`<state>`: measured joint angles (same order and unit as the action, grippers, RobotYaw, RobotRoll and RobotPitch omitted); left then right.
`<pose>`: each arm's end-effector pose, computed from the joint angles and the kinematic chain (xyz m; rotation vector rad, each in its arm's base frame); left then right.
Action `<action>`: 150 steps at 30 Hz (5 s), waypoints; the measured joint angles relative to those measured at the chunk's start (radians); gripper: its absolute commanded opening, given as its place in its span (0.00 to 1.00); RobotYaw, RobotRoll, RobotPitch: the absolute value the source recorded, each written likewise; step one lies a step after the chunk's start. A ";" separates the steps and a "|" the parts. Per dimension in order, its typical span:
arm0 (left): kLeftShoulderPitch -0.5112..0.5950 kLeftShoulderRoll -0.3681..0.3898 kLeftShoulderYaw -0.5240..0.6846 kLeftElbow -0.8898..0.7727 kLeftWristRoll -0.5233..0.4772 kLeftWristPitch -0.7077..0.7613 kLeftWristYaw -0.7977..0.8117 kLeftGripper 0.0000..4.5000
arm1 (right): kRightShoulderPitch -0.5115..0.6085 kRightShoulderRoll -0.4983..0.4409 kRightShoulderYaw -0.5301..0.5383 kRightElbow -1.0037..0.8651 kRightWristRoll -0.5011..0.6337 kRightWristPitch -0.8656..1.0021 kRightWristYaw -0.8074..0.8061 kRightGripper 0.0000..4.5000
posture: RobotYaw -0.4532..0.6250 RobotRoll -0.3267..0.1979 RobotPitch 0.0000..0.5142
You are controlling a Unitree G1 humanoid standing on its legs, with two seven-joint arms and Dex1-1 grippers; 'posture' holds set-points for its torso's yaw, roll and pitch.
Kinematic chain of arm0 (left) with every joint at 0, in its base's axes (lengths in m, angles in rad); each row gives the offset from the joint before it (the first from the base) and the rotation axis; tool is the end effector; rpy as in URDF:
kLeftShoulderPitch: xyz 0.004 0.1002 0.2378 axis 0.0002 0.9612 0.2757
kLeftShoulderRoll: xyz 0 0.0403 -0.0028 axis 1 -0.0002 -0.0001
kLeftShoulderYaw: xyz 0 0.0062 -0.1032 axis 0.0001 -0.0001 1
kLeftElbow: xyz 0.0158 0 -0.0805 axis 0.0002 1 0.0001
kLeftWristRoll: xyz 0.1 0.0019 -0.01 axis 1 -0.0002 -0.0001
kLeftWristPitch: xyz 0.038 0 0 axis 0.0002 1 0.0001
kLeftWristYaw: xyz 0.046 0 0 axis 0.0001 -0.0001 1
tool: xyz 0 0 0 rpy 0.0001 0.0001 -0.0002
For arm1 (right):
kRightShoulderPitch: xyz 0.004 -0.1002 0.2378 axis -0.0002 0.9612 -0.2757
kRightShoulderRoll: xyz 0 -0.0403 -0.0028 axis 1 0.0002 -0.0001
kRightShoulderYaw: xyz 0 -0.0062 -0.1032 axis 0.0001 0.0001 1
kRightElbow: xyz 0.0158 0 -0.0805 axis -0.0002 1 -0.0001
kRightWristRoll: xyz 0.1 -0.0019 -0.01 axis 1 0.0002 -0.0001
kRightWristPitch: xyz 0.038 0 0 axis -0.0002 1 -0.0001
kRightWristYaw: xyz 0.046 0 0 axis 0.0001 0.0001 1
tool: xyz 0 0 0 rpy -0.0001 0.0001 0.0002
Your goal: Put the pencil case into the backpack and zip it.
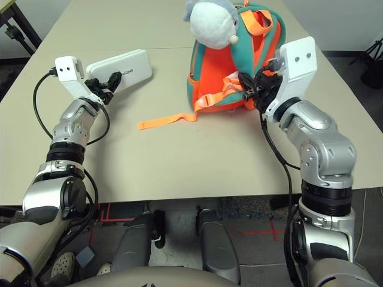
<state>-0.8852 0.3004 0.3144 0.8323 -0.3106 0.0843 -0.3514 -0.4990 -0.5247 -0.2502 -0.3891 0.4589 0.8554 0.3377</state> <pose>0.3462 0.2218 0.1466 -0.2532 -0.0796 -0.1649 0.2414 -0.2241 0.2214 -0.1077 -0.0726 0.3741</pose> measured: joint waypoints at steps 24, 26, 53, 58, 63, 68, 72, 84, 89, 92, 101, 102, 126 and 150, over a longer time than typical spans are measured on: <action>-0.128 0.019 -0.010 -0.122 -0.079 0.160 -0.124 0.72 | 0.164 0.131 0.087 0.174 -0.134 -0.350 -0.016 0.18 | 0.31 0.62 0.31; -0.148 0.020 -0.012 -0.191 -0.112 0.236 -0.143 0.72 | 0.160 0.136 0.092 0.190 -0.143 -0.364 -0.015 0.18 | 0.31 0.62 0.32; -0.200 0.053 -0.081 -0.620 -0.297 0.775 -0.190 0.72 | 0.141 0.138 0.125 0.288 -0.187 -0.444 0.007 0.18 | 0.30 0.62 0.36; -0.195 0.058 -0.081 -0.622 -0.300 0.780 -0.204 0.72 | 0.141 0.138 0.126 0.295 -0.188 -0.445 0.009 0.18 | 0.31 0.62 0.35; -0.195 0.064 -0.080 -0.626 -0.319 0.798 -0.207 0.72 | 0.141 0.140 0.127 0.297 -0.192 -0.446 0.010 0.18 | 0.31 0.62 0.35; -0.195 0.070 -0.081 -0.633 -0.325 0.809 -0.211 0.72 | 0.141 0.143 0.127 0.299 -0.197 -0.449 0.012 0.18 | 0.31 0.62 0.34; -0.179 0.071 -0.081 -0.642 -0.331 0.811 -0.221 0.72 | 0.142 0.144 0.127 0.304 -0.201 -0.454 0.016 0.18 | 0.31 0.62 0.33; -0.147 0.071 -0.108 -0.704 -0.354 0.854 -0.226 0.72 | 0.144 0.144 0.128 0.312 -0.208 -0.462 0.021 0.18 | 0.31 0.62 0.34; -0.125 0.070 -0.174 -0.704 -0.307 0.817 -0.226 0.72 | 0.145 0.144 0.127 0.312 -0.208 -0.463 0.021 0.18 | 0.31 0.62 0.34; -0.125 0.062 -0.223 -0.704 -0.260 0.768 -0.226 0.72 | 0.146 0.146 0.128 0.312 -0.208 -0.464 0.020 0.18 | 0.31 0.62 0.34; -0.209 -0.044 -0.353 -0.523 -0.112 0.647 -0.236 0.72 | 0.144 0.152 0.128 0.316 -0.212 -0.470 0.016 0.18 | 0.31 0.62 0.34; -0.232 -0.066 -0.357 -0.489 -0.100 0.643 -0.230 0.72 | 0.143 0.153 0.128 0.316 -0.215 -0.472 0.015 0.18 | 0.30 0.62 0.34; -0.304 0.001 -0.242 -0.502 -0.124 0.783 -0.300 1.00 | 0.155 0.170 0.153 0.310 -0.241 -0.487 0.017 0.18 | 0.31 0.62 0.33; -0.152 0.131 -0.228 -0.733 -0.229 1.007 -0.325 0.53 | 0.126 0.177 0.160 0.355 -0.250 -0.516 0.029 0.18 | 0.32 0.62 0.31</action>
<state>-1.0377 0.4317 0.0864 0.0992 -0.5399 1.0914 -0.6759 -0.3726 -0.3479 -0.0898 -0.0337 0.2088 0.3391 0.3663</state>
